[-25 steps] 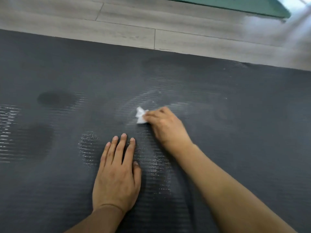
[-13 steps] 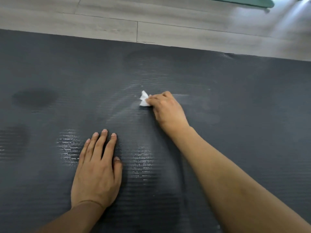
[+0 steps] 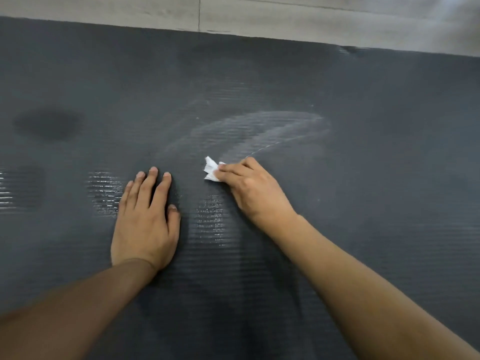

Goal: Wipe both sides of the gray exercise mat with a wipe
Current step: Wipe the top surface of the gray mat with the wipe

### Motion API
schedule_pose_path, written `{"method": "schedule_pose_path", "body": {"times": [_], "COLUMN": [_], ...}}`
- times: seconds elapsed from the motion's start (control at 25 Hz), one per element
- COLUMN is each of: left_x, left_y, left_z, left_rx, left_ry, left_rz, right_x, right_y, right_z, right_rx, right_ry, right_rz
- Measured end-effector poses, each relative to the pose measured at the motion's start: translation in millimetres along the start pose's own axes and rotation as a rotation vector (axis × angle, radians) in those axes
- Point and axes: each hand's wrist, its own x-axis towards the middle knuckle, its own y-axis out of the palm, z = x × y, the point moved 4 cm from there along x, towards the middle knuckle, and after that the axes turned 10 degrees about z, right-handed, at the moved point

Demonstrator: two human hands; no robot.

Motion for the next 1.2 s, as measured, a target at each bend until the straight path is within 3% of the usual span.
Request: {"method": "schedule_pose_path", "body": {"times": [0.04, 0.16, 0.24, 0.36, 0.56, 0.68, 0.72, 0.8, 0.96, 1.04, 1.12, 1.2], "left_x": [0, 1, -1, -1, -4, -38, -43, -41, -40, -42, -40, -40], "left_y": [0, -2, -1, -15, -57, -47, -41, -37, -35, -36, -37, -36], "left_z": [0, -1, -3, -6, -17, -23, -23, -24, -24, -24, -24, -24], "left_rx": [-0.008, -0.007, 0.046, 0.200, 0.307, 0.335, 0.346, 0.349, 0.333, 0.342, 0.333, 0.315], "left_ry": [0.000, -0.006, -0.007, -0.022, 0.085, 0.081, 0.063, 0.037, 0.012, 0.010, 0.008, 0.007], "left_rz": [-0.003, -0.002, 0.039, 0.175, 0.719, 0.936, 0.941, 0.910, 0.917, 0.937, 0.950, 0.964], "right_x": [-12, -59, -74, -65, -62, -55, -47, -19, 31, 41, 40, 30], "right_y": [-11, -52, -55, -50, -59, -55, -51, -34, 20, 19, 4, -13], "right_z": [-26, -113, -125, -112, -129, -118, -109, -68, 66, 62, 15, -41], "right_rx": [-0.022, -0.040, -0.041, 0.007, -0.024, 0.042, 0.034, 0.057, 0.123, 0.038, -0.040, -0.001], "right_ry": [0.069, 0.634, 0.833, 0.838, 0.869, 0.982, 0.987, 0.820, 0.151, -0.075, -0.026, 0.323], "right_rz": [-0.016, -0.107, -0.083, -0.076, 0.041, -0.029, -0.057, -0.080, 0.087, 0.136, 0.099, 0.033]}}
